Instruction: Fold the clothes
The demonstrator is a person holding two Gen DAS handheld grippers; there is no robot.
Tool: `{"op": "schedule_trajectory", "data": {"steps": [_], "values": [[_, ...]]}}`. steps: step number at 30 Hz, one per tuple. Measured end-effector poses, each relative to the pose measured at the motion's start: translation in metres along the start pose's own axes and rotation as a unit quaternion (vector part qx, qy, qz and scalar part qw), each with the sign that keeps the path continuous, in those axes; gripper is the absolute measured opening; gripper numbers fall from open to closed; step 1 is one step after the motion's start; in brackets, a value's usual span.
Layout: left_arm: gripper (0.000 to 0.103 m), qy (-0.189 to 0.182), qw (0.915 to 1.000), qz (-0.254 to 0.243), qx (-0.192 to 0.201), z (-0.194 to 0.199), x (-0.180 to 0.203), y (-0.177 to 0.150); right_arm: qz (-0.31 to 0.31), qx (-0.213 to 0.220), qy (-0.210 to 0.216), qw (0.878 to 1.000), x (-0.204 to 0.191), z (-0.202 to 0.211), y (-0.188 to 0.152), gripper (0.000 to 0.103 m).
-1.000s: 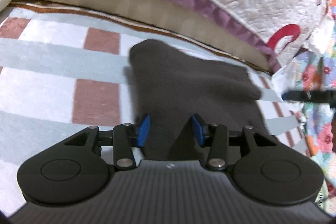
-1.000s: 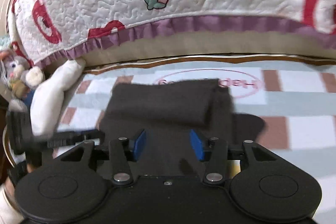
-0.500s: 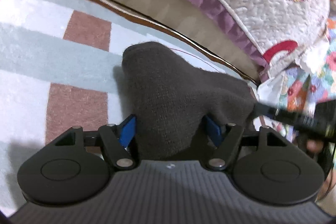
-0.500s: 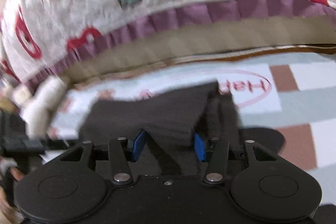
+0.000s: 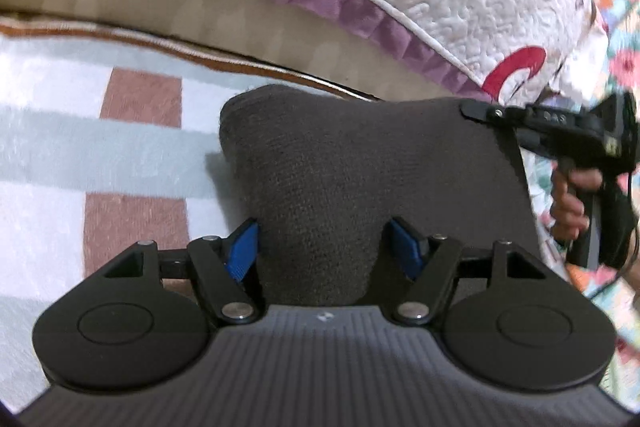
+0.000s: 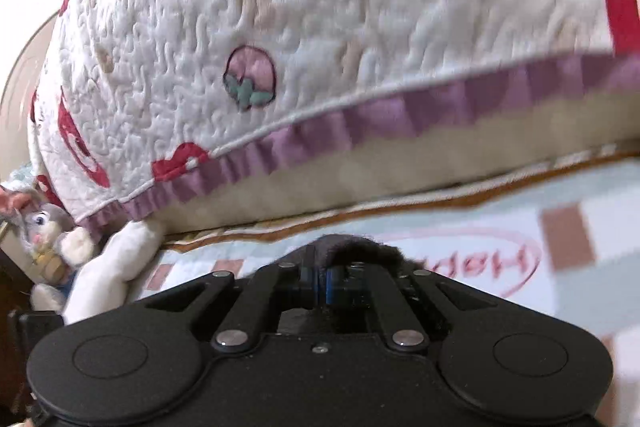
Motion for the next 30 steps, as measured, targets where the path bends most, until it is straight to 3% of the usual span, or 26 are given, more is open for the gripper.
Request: {"op": "schedule_trajectory", "data": {"steps": [5,7,10,14,18,22,25,29,30], "values": [[0.069,0.027,0.9994,0.023,0.002,0.004,-0.014,0.003,0.08,-0.099,-0.05,0.991,0.013,-0.027,-0.033,0.004],[0.068,0.031,0.9991,0.022,0.02,0.013,-0.014,0.013,0.071,-0.105,-0.062,0.99,0.02,-0.032,-0.045,0.004],[0.068,0.007,0.9991,0.011,0.04,0.027,-0.003,0.025,0.041,-0.093,-0.067,0.993,0.025,-0.03,-0.042,0.004],[0.056,-0.031,0.9988,0.03,0.021,0.025,0.01,0.015,0.045,-0.078,-0.093,0.992,0.028,-0.021,-0.03,0.006],[0.055,-0.014,0.9995,-0.028,-0.001,0.009,0.016,-0.003,0.069,-0.052,-0.133,0.987,0.029,-0.009,-0.015,0.011],[0.055,-0.015,0.9999,-0.001,-0.006,0.007,0.013,-0.002,0.091,-0.026,-0.171,0.981,0.029,0.003,0.001,0.022],[0.055,-0.013,0.9999,0.004,-0.007,0.005,0.011,-0.002,0.128,-0.024,-0.123,0.984,-0.015,0.012,-0.006,0.047],[0.055,-0.002,0.9999,-0.014,-0.006,0.0,0.013,-0.004,0.213,-0.08,-0.067,0.972,-0.059,0.005,-0.046,0.052],[0.055,0.002,0.9998,-0.021,-0.005,0.001,0.014,-0.004,0.218,-0.083,-0.078,0.969,-0.053,0.003,-0.047,0.052]]}}
Point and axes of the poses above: each gripper's, at about its wrist camera, not at the fingertips, and z roughly against the way its jaws point, x to its right, y to its top, the point moved 10 cm from there along -z, roughly the way its jaws point, and after that the axes turned 15 degrees about x, right-handed, at the moved point
